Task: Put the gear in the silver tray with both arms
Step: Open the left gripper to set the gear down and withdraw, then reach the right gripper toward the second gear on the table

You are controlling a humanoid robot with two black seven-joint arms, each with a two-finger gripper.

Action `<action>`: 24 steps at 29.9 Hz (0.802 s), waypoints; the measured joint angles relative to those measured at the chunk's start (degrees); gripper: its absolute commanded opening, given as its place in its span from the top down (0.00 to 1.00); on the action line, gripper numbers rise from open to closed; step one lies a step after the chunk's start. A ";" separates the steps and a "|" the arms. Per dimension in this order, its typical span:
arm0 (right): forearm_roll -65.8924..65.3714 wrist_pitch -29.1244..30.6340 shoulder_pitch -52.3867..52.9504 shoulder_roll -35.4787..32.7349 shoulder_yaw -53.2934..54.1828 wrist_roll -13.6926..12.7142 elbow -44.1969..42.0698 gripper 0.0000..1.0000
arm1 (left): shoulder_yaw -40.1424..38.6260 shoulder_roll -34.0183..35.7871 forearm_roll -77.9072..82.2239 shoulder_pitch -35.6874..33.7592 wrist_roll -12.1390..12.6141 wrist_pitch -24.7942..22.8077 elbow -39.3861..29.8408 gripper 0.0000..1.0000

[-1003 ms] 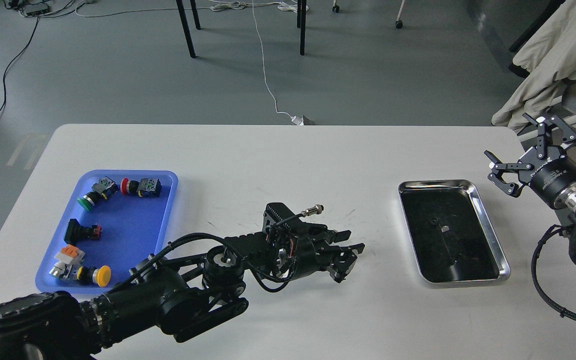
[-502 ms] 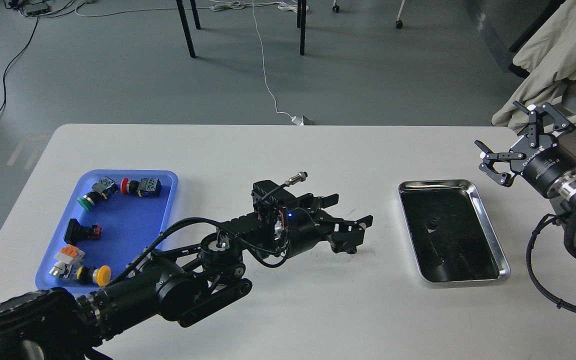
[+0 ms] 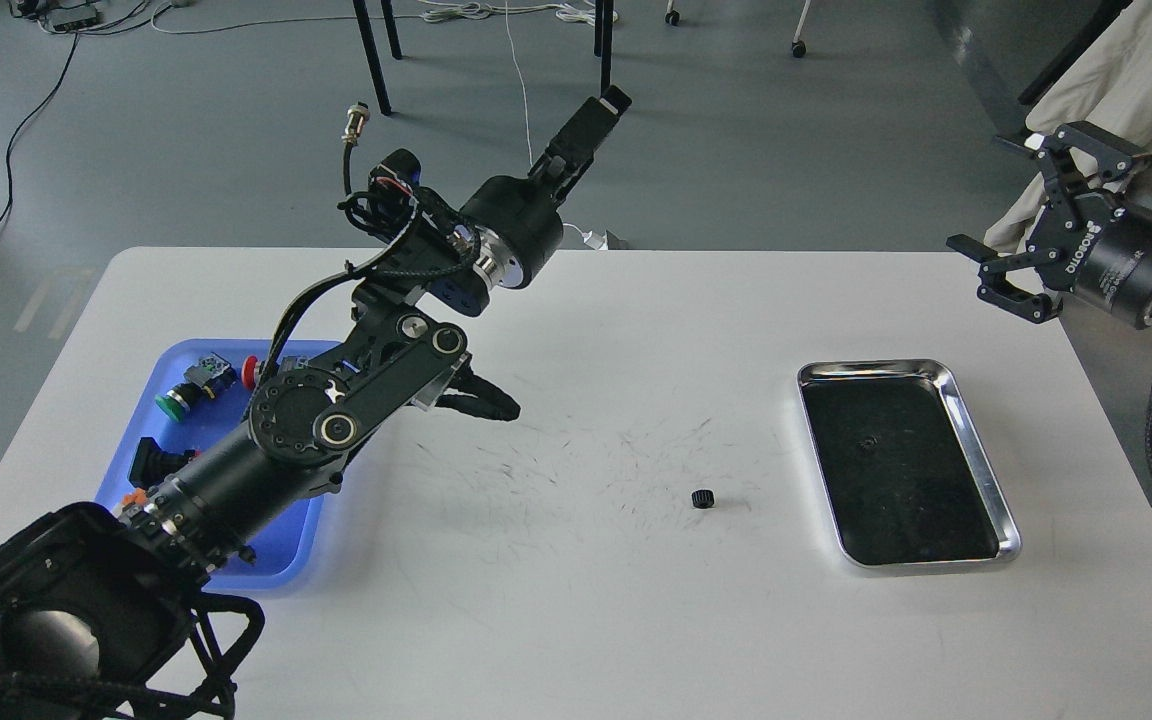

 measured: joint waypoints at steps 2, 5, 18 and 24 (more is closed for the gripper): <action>-2.14 0.00 7.14 -1.18 -7.31 -0.06 1.43 0.02 | -0.86 0.17 -4.05 -1.33 0.88 0.65 0.04 0.02; -6.54 0.00 18.59 -0.67 -18.02 -0.16 2.88 0.02 | -1.26 2.00 -9.73 -2.02 2.39 0.93 0.08 0.03; -16.77 0.02 41.87 22.30 -43.50 -0.17 7.27 0.02 | -0.89 12.29 -39.33 -2.22 3.12 -8.12 6.62 0.03; -20.04 -0.01 45.21 35.09 -51.98 -0.25 8.15 0.02 | -0.83 14.05 -41.55 -1.59 2.90 -15.37 14.25 0.02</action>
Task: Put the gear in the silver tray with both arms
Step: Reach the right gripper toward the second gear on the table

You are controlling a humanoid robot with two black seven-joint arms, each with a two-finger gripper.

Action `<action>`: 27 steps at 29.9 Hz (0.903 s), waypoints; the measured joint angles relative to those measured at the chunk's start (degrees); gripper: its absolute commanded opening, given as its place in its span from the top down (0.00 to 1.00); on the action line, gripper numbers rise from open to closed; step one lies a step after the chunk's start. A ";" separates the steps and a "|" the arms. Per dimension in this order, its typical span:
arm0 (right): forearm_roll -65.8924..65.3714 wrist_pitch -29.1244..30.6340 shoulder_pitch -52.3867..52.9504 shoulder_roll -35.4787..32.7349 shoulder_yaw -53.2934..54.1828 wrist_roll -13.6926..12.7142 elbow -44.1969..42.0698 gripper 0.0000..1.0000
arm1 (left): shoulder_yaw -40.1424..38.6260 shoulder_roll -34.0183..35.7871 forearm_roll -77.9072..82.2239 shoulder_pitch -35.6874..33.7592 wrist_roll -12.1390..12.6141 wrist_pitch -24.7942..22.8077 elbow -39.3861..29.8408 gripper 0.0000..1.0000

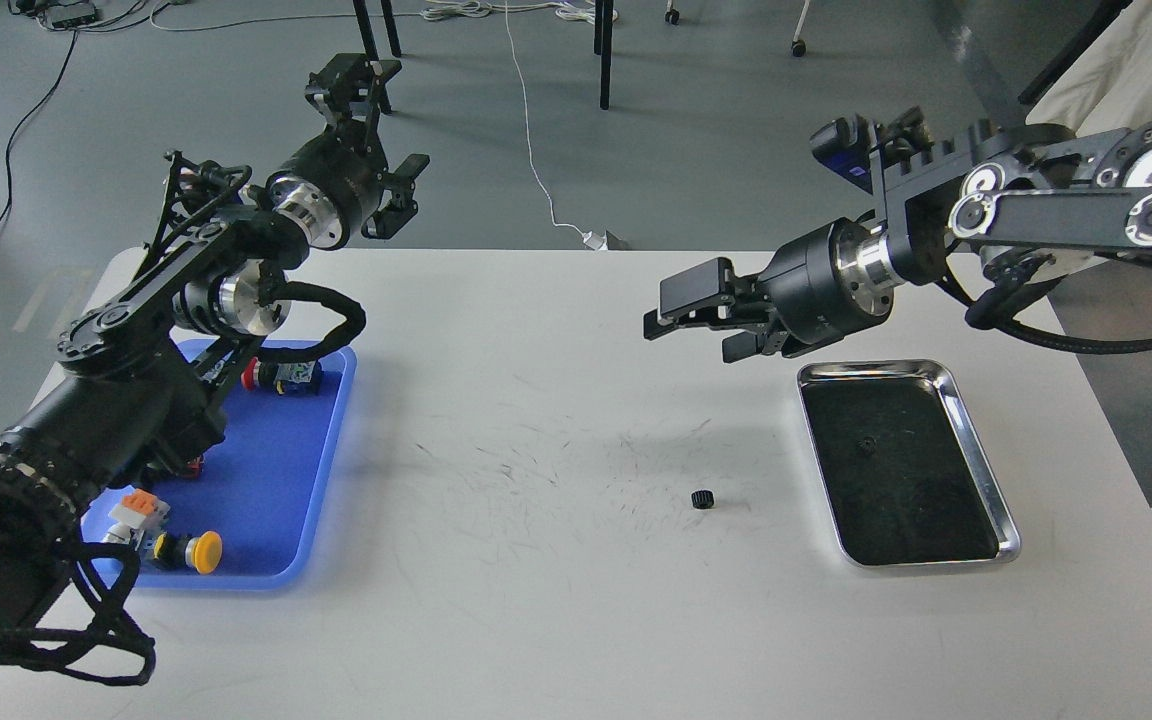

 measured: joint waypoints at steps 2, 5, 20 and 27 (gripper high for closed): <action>-0.73 0.00 0.16 3.40 -2.09 -0.02 0.72 0.02 | 0.06 0.18 -1.02 0.27 -0.39 -1.51 1.60 0.03; -1.20 0.00 0.22 7.52 -4.87 -0.38 1.35 0.02 | 0.06 0.68 -1.63 0.35 -0.66 -3.07 2.46 0.02; -0.66 0.00 -5.35 20.63 -12.66 -1.40 -3.04 0.03 | 0.23 2.18 -1.83 0.64 -4.59 -3.28 2.70 0.02; -0.54 0.00 -4.88 20.98 -15.20 -1.76 -4.51 0.04 | 0.02 2.45 -1.87 0.65 -5.64 -3.33 2.70 0.02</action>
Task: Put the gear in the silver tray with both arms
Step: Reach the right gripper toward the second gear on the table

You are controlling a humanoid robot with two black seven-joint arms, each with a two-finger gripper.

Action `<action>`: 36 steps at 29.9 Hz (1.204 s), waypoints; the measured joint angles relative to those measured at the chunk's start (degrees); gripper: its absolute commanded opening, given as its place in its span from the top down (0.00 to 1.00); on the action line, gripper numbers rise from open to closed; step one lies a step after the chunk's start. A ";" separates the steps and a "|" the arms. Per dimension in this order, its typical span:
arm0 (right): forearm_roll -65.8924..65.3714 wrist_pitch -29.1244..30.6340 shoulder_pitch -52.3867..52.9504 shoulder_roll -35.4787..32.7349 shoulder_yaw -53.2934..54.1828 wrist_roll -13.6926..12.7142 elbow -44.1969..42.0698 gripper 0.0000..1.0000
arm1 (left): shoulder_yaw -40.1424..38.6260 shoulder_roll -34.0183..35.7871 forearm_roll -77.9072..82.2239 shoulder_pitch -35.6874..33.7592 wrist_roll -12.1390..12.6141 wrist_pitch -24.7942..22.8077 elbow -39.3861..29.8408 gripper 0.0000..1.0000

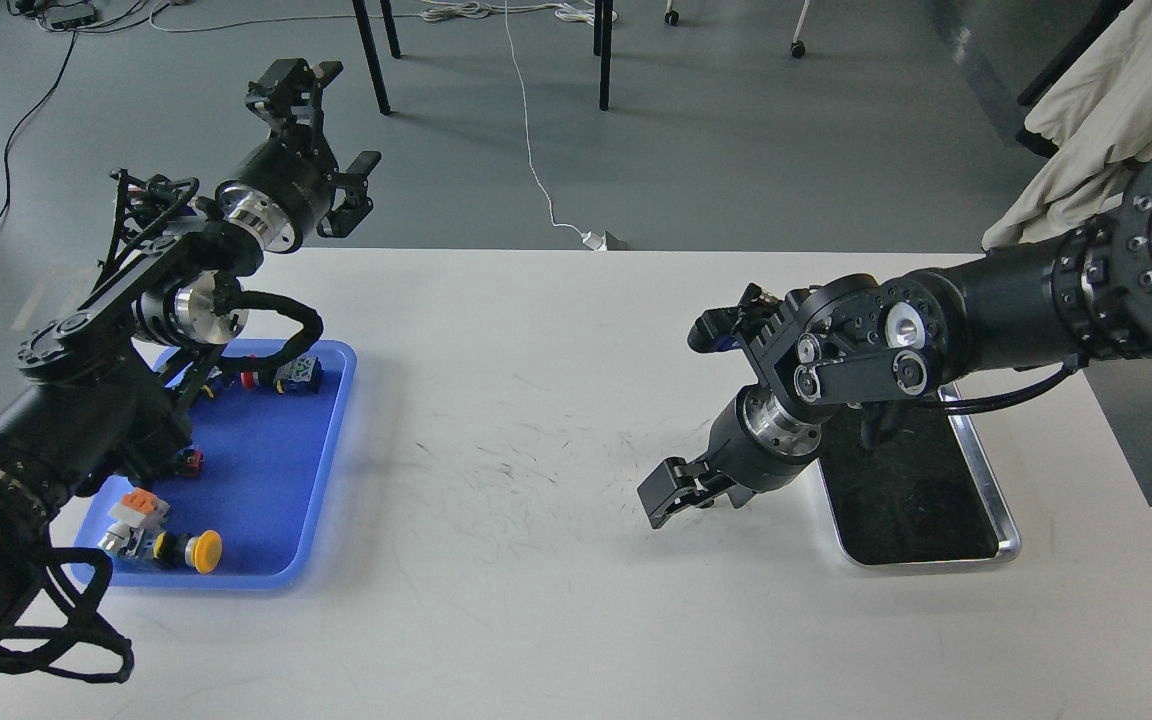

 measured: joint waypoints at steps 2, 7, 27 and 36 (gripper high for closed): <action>-0.02 0.00 0.33 0.01 -0.59 -0.25 -0.02 0.04 | 0.00 0.02 0.00 0.05 -0.15 0.00 0.00 0.02; 0.00 0.00 0.37 0.01 -2.09 -0.42 -0.26 0.05 | -0.08 0.08 0.00 0.16 -0.46 0.00 -0.12 0.02; 0.54 -2.95 -5.27 0.01 -2.32 -0.44 -5.92 0.29 | -0.18 1.07 0.00 0.18 -1.18 0.01 -0.19 0.02; 3.73 -2.81 -5.31 0.01 -2.46 -0.42 -5.99 0.34 | -0.18 1.69 0.00 0.18 -1.35 -0.08 -0.19 0.02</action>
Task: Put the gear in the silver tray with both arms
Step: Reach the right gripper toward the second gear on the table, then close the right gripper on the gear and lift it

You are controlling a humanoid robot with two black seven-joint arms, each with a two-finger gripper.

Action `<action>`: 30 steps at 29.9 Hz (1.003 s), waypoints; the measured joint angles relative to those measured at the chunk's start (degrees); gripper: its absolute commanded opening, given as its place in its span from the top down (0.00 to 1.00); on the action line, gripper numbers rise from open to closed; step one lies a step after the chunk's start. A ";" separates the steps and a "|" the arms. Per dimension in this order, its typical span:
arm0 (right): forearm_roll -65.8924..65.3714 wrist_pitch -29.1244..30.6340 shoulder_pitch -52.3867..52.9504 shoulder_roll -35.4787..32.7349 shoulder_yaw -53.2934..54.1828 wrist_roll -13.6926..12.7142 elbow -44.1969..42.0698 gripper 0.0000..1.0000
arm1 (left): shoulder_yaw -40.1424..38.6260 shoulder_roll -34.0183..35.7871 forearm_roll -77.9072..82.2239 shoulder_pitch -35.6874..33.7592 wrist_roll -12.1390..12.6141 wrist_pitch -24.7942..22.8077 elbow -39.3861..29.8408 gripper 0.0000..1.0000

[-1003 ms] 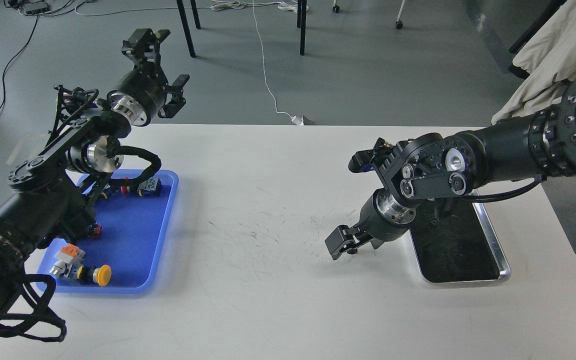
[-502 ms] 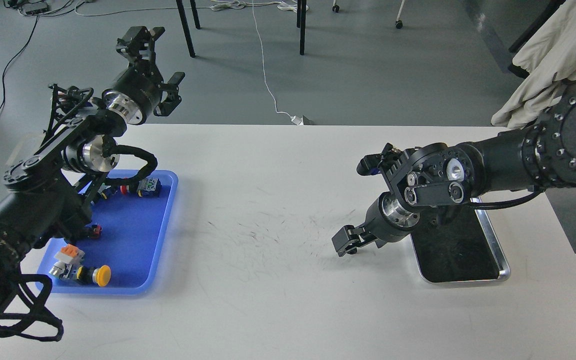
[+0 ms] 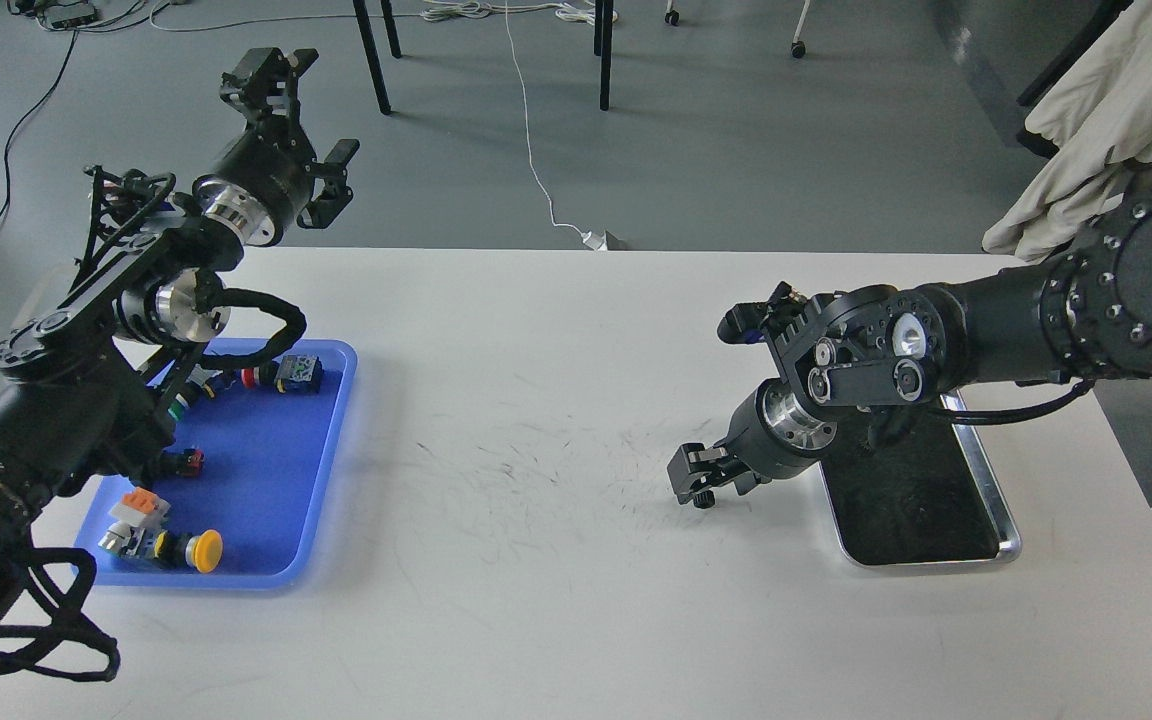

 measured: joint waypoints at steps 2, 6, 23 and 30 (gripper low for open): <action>0.04 0.03 0.00 0.00 -0.02 0.00 0.00 0.35 | 0.00 0.08 0.00 0.00 0.00 -0.01 0.00 0.02; 0.09 0.03 0.00 0.00 -0.04 0.00 0.00 0.38 | 0.00 0.36 0.00 0.00 0.00 -0.06 0.00 0.02; 0.32 0.03 -1.94 0.00 -0.14 0.00 -2.09 0.61 | 0.00 1.11 0.00 0.00 -0.30 -0.17 0.00 0.02; 0.39 0.67 -1.73 0.00 -0.07 0.62 -2.23 0.95 | 0.00 1.42 -0.38 0.00 -0.35 -0.17 -0.18 0.02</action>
